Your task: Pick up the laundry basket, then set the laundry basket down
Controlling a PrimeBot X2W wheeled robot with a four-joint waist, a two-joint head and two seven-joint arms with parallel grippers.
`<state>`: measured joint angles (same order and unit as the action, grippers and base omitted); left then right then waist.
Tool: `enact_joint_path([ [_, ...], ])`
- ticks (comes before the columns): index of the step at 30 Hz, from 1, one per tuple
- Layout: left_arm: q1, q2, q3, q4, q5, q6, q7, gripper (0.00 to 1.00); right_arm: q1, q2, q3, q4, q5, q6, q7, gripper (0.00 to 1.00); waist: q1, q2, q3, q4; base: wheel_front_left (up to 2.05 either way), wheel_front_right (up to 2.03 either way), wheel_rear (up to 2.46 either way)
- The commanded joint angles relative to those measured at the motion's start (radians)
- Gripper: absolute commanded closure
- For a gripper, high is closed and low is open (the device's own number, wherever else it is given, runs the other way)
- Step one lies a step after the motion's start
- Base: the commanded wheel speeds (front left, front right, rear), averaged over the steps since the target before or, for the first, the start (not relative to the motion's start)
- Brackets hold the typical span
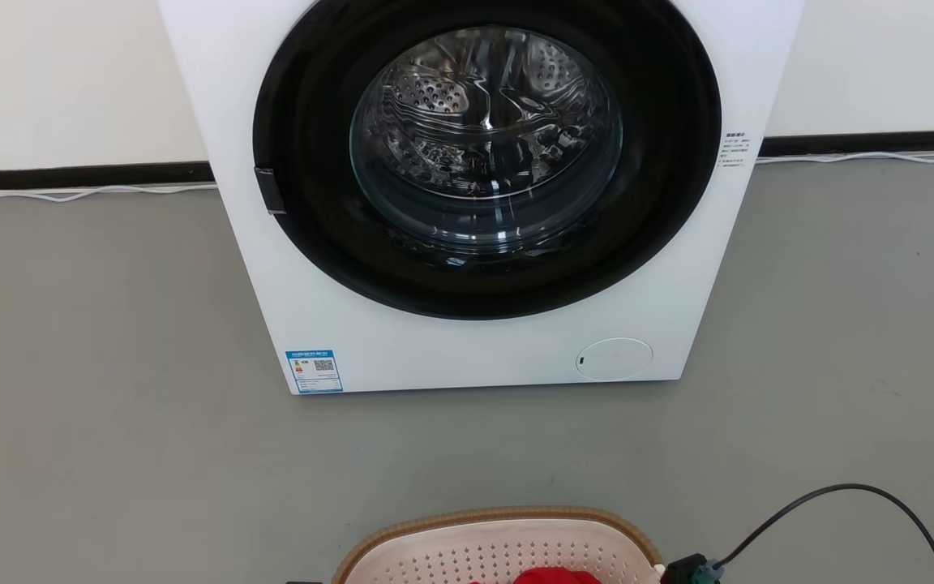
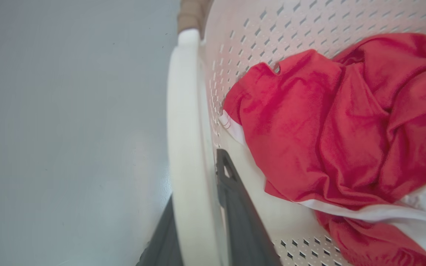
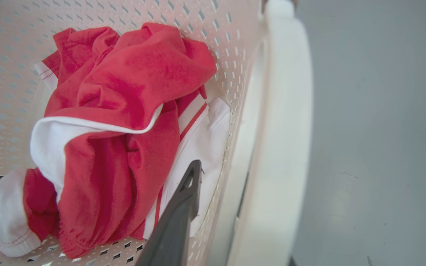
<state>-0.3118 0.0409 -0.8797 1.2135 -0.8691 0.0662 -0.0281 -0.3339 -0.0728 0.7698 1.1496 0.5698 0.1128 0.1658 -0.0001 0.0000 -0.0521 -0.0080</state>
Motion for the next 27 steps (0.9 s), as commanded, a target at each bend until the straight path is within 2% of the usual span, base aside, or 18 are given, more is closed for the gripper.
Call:
enact_joint_path([
  [1,-0.039,0.009,0.011,-0.021,0.0,0.008,-0.026,1.0,-0.032,0.023,0.029,-0.019,0.001,0.018,-0.01,1.0,0.0001,0.0,0.0,-0.001,0.0,0.0,0.0],
  [27,-0.054,0.009,-0.046,0.004,-0.055,0.013,-0.046,1.0,-0.047,0.023,0.067,-0.011,0.048,0.018,-0.023,1.0,0.0001,0.0,0.003,-0.003,0.0,0.0,0.0],
])
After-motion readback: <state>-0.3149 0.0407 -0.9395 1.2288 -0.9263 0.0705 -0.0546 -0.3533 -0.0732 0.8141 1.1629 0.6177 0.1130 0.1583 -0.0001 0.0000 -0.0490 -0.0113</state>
